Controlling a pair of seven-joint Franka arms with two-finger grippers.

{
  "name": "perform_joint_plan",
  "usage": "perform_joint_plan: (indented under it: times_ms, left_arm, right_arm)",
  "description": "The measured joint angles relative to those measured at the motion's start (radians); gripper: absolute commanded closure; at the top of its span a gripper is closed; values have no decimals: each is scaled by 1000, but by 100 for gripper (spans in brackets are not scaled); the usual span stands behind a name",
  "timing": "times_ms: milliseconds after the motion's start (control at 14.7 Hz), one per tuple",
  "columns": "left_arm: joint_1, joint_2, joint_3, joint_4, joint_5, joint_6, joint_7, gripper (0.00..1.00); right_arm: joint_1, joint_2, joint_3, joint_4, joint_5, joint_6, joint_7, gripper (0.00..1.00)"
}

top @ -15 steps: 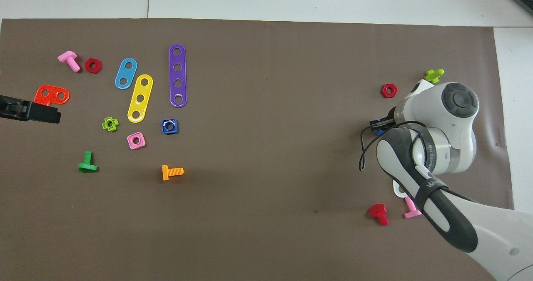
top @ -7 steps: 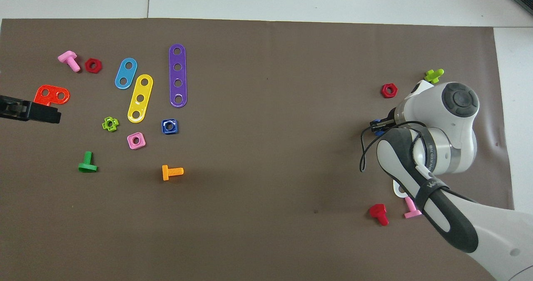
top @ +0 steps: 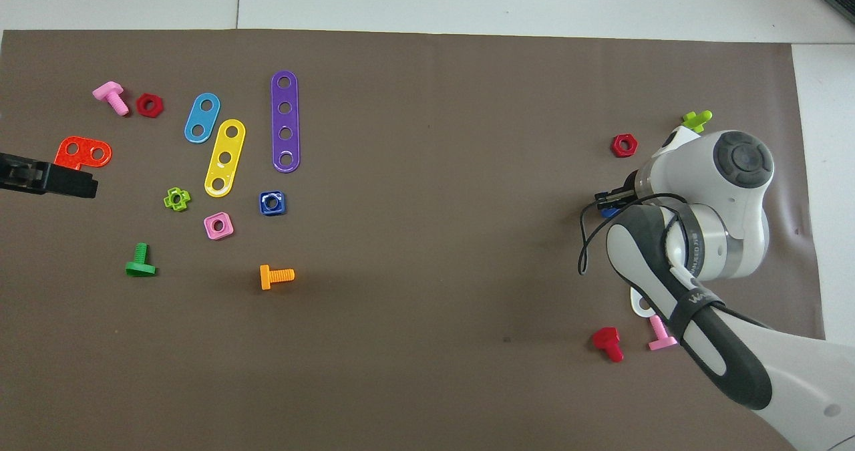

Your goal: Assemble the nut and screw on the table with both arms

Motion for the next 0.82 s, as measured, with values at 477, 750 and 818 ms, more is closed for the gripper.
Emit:
perform_joint_plan:
  times_ms: [477,750,818]
  left_arm:
    - [0,0,0,0,0,0,0,0]
    - [0,0,0,0,0,0,0,0]
    - [0,0,0,0,0,0,0,0]
  right_arm:
    - [0,0,0,-4,0,15,0,100]
    - [0,0,-1,-5,4,19,10,100]
    - [0,0,-1,-5,5,20,19,100]
